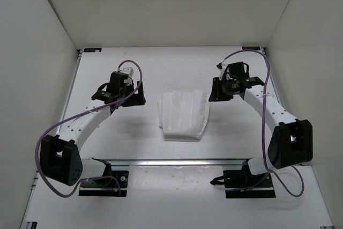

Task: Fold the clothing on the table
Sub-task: Fold the skirt

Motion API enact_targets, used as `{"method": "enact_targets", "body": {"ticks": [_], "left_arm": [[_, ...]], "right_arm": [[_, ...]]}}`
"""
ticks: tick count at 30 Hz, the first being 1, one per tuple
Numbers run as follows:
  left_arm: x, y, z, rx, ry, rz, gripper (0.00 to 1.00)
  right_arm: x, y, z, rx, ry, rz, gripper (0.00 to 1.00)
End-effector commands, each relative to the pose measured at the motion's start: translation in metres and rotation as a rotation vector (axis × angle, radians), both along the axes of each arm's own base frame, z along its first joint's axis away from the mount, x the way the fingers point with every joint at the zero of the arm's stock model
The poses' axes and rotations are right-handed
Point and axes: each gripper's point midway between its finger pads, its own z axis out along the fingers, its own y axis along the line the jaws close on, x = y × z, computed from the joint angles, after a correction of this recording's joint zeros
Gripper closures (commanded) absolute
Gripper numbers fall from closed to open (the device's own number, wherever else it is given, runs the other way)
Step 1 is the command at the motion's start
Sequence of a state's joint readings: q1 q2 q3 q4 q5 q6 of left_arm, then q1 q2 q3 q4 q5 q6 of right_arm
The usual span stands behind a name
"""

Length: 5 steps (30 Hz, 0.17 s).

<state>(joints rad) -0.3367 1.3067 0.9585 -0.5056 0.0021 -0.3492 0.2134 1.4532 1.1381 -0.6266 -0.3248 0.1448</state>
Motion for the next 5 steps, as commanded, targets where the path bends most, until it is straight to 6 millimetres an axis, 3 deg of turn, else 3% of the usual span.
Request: {"method": "enact_targets", "body": {"ticks": [1, 3, 4, 5], "left_arm": [[-0.0083, 0.0165, -0.0058, 0.086, 0.025, 0.009, 0.02], [-0.0096, 0.0147, -0.0065, 0.097, 0.039, -0.008, 0.02], [-0.0098, 0.0135, -0.0062, 0.107, 0.044, -0.019, 0.02], [-0.0121, 0.0137, -0.0100, 0.115, 0.062, -0.025, 0.02]], "right_arm": [[0.0032, 0.0015, 0.0028, 0.014, -0.049, 0.001, 0.79], [0.0045, 0.0012, 0.0058, 0.038, -0.069, -0.016, 0.76], [0.0031, 0.0033, 0.0048, 0.056, -0.071, -0.002, 0.68], [0.0022, 0.0038, 0.0098, 0.065, -0.085, 0.003, 0.66]]}}
